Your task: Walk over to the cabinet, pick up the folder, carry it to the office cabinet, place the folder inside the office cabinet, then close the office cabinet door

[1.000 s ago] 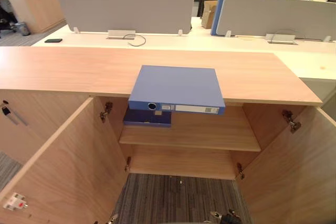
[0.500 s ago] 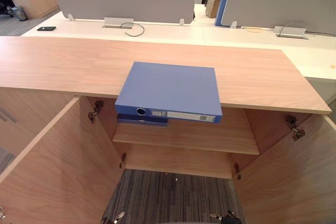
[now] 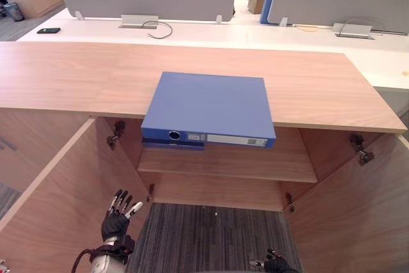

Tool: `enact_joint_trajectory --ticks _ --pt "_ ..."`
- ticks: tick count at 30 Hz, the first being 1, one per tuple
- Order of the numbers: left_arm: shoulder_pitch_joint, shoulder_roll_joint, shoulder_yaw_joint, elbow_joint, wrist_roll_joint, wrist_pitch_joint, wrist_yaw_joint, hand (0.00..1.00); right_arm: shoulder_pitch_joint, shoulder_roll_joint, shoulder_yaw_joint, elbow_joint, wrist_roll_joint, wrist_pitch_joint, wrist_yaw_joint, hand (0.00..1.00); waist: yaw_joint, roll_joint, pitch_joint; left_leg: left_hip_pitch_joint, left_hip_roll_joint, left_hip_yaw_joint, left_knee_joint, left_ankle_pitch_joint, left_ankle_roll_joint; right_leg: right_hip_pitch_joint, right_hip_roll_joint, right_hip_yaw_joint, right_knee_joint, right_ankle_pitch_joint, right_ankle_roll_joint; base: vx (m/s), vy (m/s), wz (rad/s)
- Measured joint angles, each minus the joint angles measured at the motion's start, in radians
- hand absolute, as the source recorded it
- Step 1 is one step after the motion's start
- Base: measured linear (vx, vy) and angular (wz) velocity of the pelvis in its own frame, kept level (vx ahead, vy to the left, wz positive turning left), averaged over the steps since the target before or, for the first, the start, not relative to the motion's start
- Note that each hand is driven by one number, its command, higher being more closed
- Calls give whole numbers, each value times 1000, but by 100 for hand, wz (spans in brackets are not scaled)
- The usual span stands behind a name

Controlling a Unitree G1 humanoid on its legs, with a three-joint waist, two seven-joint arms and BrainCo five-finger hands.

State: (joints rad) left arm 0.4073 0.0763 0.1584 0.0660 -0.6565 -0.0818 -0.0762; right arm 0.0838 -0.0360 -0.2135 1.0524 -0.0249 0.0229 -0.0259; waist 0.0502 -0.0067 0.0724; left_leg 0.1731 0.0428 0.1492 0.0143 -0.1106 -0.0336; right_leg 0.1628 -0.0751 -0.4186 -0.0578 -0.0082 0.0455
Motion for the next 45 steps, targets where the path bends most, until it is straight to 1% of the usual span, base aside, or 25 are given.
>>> enact_joint_trajectory --ticks 2,5,7,8,9,11,13,14,15,16,17,18,20,22,24,26,29,30,31,32,34,35,37,42,45 --pt "14 -18 -1 -78 -8 -4 22 0 3 1 -1 -3 0 0 -3 0 4 0 0 1 -2 -9 0 1 2 7 -3 -13 -2 0 0 -23 -6 15" --pt "17 -47 5 -180 -20 -28 58 0 21 14 -3 -26 2 2 -6 0 14 -2 0 3 -1 -22 12 1 2 24 -13 -22 -4 0 1 -35 6 14" --pt "17 -97 7 -249 -16 -42 88 0 26 20 -2 -37 2 2 -6 0 22 -1 1 2 -3 -25 25 1 3 28 -18 -22 1 -1 1 -61 4 4" --pt "18 -110 8 -265 -12 -44 93 0 27 20 -2 -36 2 2 -6 0 24 -1 1 2 -3 -25 26 0 3 28 -19 -22 3 -1 1 -71 6 2" --pt "23 -136 16 -306 15 -45 120 0 27 25 -3 -36 5 2 -7 0 26 -3 2 3 -1 -29 27 -4 7 29 -18 -22 4 -1 1 -81 2 1" --pt "31 -149 30 -381 53 -50 164 0 27 30 -3 -37 6 2 -16 0 27 -8 5 3 1 -31 31 -6 8 29 -17 -21 9 -2 2 -84 -4 0" --pt "29 -153 37 -505 143 -81 250 0 29 33 -1 -37 13 2 -29 0 29 -12 5 2 3 -33 42 -11 13 30 -18 -21 17 -4 5 -85 -1 0" --pt "27 -153 36 -537 177 -90 273 0 30 33 0 -37 17 1 -35 0 29 -13 4 2 3 -34 42 -12 13 30 -19 -21 19 -4 6 -69 6 1" --pt "21 -152 33 -597 235 -108 309 0 33 34 2 -37 24 1 -41 0 31 -15 2 2 2 -35 44 -12 13 30 -19 -21 22 -5 6 -67 9 2" --pt "3 -148 23 -644 319 -121 346 0 36 35 2 -39 27 -2 -47 0 37 -16 2 2 2 -36 44 -12 13 30 -20 -21 23 -5 6 -50 7 1" --pt "-8 -145 14 -664 362 -124 365 0 38 35 2 -38 28 -3 -49 0 39 -16 1 2 2 -36 45 -11 13 30 -20 -21 24 -5 6 -56 6 1" --pt "-38 -139 -13 -692 431 -130 395 0 40 35 3 -38 29 -4 -55 0 43 -17 0 2 2 -37 45 -11 13 30 -21 -21 26 -5 6 -35 3 1" --pt "-105 -126 -81 -704 575 -131 446 0 41 35 10 -38 28 -5 -59 0 45 -18 -6 2 1 -38 45 -11 13 30 -21 -21 26 -5 6 -19 1 0" --pt "-165 -118 -135 -698 707 -117 492 0 44 34 21 -35 27 -5 -71 0 40 -21 -19 -2 1 -37 45 -10 12 26 -19 -19 23 -5 6 0 0 0" --pt "-227 -102 -172 -669 861 -89 527 0 41 34 27 -25 27 -6 -87 0 36 -22 -32 -10 2 -34 45 -10 12 16 -14 -15 20 -4 5 -7 -12 -5" --pt "-268 -72 -192 -619 987 -59 544 0 27 25 48 4 27 -6 -96 0 29 -22 -45 -16 5 -21 44 -9 10 -4 -7 4 22 -4 5 6 -14 -20" --pt "-326 -29 -216 -543 1108 -20 553 0 21 23 50 17 28 -6 -96 0 23 -22 -48 -12 8 -6 44 -9 10 -7 0 30 22 -4 4 -9 -11 -27" --pt "-365 -12 -232 -501 1172 -1 553 0 17 21 50 25 28 -6 -96 0 19 -22 -49 -12 9 1 44 -8 9 -11 2 41 22 -3 3 -23 -17 -20" --pt "-409 14 -251 -442 1213 7 553 0 14 14 49 23 28 -6 -96 0 14 -19 -51 -10 13 4 39 -8 9 -10 9 44 14 5 -9 -27 -21 -16" --pt "-433 29 -261 -405 1239 13 550 0 12 15 49 24 28 -6 -96 0 9 -19 -51 -9 13 4 35 -8 9 -9 11 44 8 8 -12 -37 -29 -9" --pt "-489 76 -284 -290 1317 33 534 0 2 13 45 32 45 -5 -93 0 -10 -15 -52 4 15 14 25 -6 6 -5 17 58 -4 17 -20 -48 -11 -18" --pt "-497 84 -287 -268 1328 36 525 0 2 12 42 32 49 -5 -93 0 -13 -15 -52 4 15 17 25 -6 6 -5 18 64 -7 20 -21 -41 5 -23" --pt "-528 111 -299 -202 1357 38 504 0 -1 6 38 32 80 -4 -92 0 -30 -13 -53 5 13 22 24 -6 6 -5 19 70 -24 35 -21 -45 9 -13" --pt "-589 174 -307 -121 1407 40 469 0 -4 1 34 32 123 -4 -91 0 -41 -6 -49 6 9 31 25 -6 7 -6 17 84 -25 44 -23 -61 16 -7" --pt "-595 193 -309 -60 1436 55 457 0 -11 -1 13 33 123 -4 -91 0 -54 4 -42 10 6 31 25 -4 9 -8 14 87 -26 49 -22 -52 7 -2"
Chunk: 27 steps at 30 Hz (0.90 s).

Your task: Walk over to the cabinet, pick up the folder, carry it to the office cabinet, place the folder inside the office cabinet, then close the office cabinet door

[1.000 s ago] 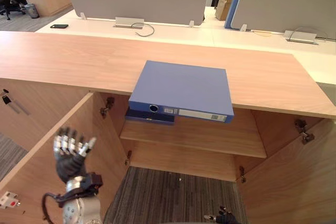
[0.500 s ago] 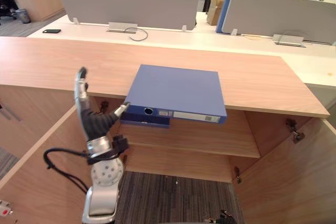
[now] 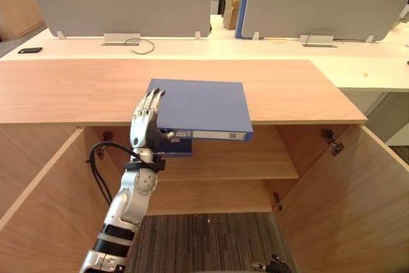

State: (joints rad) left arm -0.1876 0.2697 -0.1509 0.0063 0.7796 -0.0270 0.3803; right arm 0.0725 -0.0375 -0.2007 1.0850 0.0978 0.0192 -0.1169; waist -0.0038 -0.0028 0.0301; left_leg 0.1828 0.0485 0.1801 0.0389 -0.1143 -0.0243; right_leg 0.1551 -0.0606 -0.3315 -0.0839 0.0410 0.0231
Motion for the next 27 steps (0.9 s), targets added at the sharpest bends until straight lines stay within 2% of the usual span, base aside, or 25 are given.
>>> enact_joint_trajectory --ticks 7,12,23,27 --pt "-24 22 -32 67 63 0 -39 0 -5 -23 -12 11 -3 2 4 0 -11 4 4 -4 -3 -1 -1 2 1 -4 -2 1 -1 3 1 -31 -2 0" --pt "-39 51 -51 79 79 -2 -40 0 -7 -38 -16 18 -42 4 7 0 -23 3 13 -3 -10 -2 -1 4 4 -3 -8 1 -6 8 4 -34 11 0" --pt "-60 55 -65 105 118 -2 -39 0 -11 -43 -16 22 -80 5 7 0 -37 4 19 -4 -12 -5 -3 9 9 -5 -10 0 -6 12 4 -43 -3 0" --pt "-101 93 -99 147 142 -3 -40 0 -11 -44 -15 22 -80 5 7 0 -41 4 19 -4 -12 -5 -3 9 10 -4 -10 0 -6 13 4 0 0 0"
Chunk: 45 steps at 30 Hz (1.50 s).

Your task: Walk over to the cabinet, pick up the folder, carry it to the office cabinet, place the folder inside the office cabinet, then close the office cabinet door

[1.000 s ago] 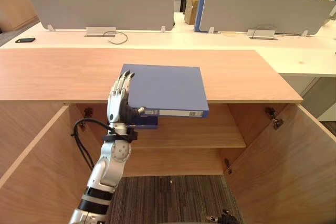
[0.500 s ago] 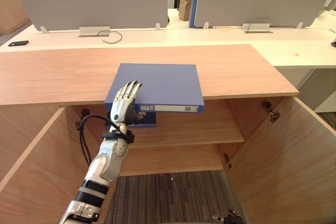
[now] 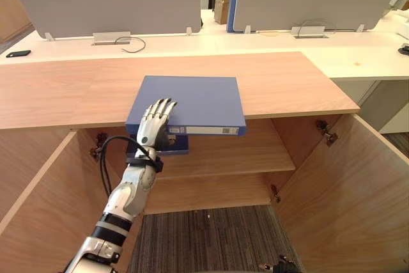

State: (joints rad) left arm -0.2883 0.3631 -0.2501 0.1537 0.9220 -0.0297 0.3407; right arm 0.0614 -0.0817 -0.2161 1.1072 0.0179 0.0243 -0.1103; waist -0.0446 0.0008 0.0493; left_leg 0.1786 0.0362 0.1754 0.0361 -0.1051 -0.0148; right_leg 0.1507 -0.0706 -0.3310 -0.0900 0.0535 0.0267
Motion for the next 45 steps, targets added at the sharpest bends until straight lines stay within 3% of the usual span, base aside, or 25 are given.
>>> enact_joint_trajectory --ticks 2,3,17,23,28,31,35,37,38,40,41,43,45 --pt "-20 4 -10 22 22 -3 -3 0 -1 -3 0 7 0 0 0 0 -1 0 1 0 0 0 0 0 0 0 0 0 0 0 0 0 0 0" --pt "-29 8 -15 31 34 -6 -7 100 -1 -3 1 7 0 0 0 0 -3 0 3 0 0 0 0 0 0 0 0 0 0 0 0 0 0 0" --pt "-161 34 -49 156 153 2 32 100 -9 -14 3 28 -2 0 0 0 -27 -1 25 13 0 0 -1 1 1 11 1 2 -1 1 -1 0 0 0" --pt "-178 30 -49 173 180 27 58 100 -11 -15 3 29 -4 0 -1 0 -37 -1 30 14 1 -1 -2 2 -1 11 3 3 0 1 -1 0 0 0" --pt "-21 -62 -38 -94 117 52 71 100 -7 -14 2 35 -5 0 -10 0 -32 -1 48 13 0 -2 -17 7 1 4 2 2 0 1 -1 0 0 0" --pt "88 -102 -98 -274 40 8 90 100 -3 -14 0 36 -10 0 -18 0 -20 -1 57 14 0 -4 -19 7 1 4 2 2 5 1 -1 0 0 2" --pt "212 -140 -219 -490 -196 -113 40 100 10 -14 0 39 -19 -4 -31 0 4 0 56 5 -5 -15 -13 10 5 3 -5 10 6 1 0 0 0 5" --pt "278 -164 -245 -556 -399 -188 -26 100 11 -16 0 46 -19 -7 -31 0 12 2 53 -2 -6 -14 -10 13 6 -3 -7 15 6 0 0 0 0 0" --pt "291 -169 -245 -563 -474 -199 -41 100 12 -17 0 47 -18 -7 -31 0 13 4 51 -3 -6 -13 -10 14 6 -5 -7 19 7 -1 1 -18 -1 -8" --pt "342 -181 -229 -568 -775 -205 -100 100 15 -21 5 55 1 -7 -30 0 21 14 42 -4 -1 0 -10 15 6 -14 -5 35 20 -7 5 -70 -5 -16" --pt "357 -186 -219 -568 -818 -204 -110 100 19 -22 6 55 2 -7 -30 0 21 16 38 -4 2 1 -10 14 6 -16 -5 38 23 -10 7 -92 -26 -14" --pt "419 -213 -141 -568 -1102 -197 -187 100 53 -26 46 -4 74 -11 -23 0 25 21 28 -4 8 2 -12 16 3 -23 -1 43 30 -15 9 -73 -44 -6" --pt "464 -236 -73 -569 -1264 -193 -216 100 97 -23 82 -107 152 -17 -21 0 30 21 27 -4 15 3 -13 18 -1 -26 1 45 35 -15 4 -46 -41 -3"
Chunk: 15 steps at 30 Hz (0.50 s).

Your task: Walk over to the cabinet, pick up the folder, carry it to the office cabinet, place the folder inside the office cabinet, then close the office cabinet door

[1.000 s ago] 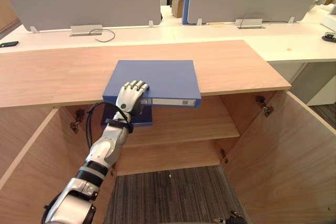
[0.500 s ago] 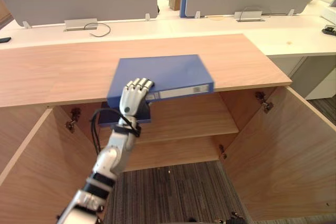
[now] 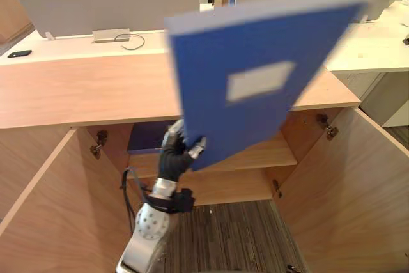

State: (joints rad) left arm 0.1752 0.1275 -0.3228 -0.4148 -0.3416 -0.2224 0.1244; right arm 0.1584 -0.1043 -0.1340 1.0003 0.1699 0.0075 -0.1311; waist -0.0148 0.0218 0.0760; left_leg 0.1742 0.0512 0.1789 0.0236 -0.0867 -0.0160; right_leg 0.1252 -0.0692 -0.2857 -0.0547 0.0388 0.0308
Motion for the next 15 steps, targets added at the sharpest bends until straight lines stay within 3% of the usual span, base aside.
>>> enact_joint_trajectory --ticks 1,5,11,15 --pt "28 -19 40 -3 -62 1 -4 100 30 8 15 -98 42 -6 0 0 2 0 0 0 3 0 0 2 -3 -1 7 0 2 1 1 -44 -58 -2" --pt "109 -64 125 -31 -141 7 -4 100 95 71 52 -446 182 -60 -2 0 5 -2 -5 1 7 1 -1 3 -5 -1 15 0 3 0 -2 -7 -13 0" --pt "192 -104 163 -98 -112 15 -14 100 111 136 71 -976 228 -151 -19 0 12 -7 -17 6 10 3 -1 3 -6 4 14 0 0 0 -2 0 0 0" --pt "213 -123 200 -101 -81 19 -14 100 102 163 78 -1206 231 -202 -37 0 19 -11 -24 21 11 4 -3 0 -9 22 16 0 -6 0 -2 -9 0 0"
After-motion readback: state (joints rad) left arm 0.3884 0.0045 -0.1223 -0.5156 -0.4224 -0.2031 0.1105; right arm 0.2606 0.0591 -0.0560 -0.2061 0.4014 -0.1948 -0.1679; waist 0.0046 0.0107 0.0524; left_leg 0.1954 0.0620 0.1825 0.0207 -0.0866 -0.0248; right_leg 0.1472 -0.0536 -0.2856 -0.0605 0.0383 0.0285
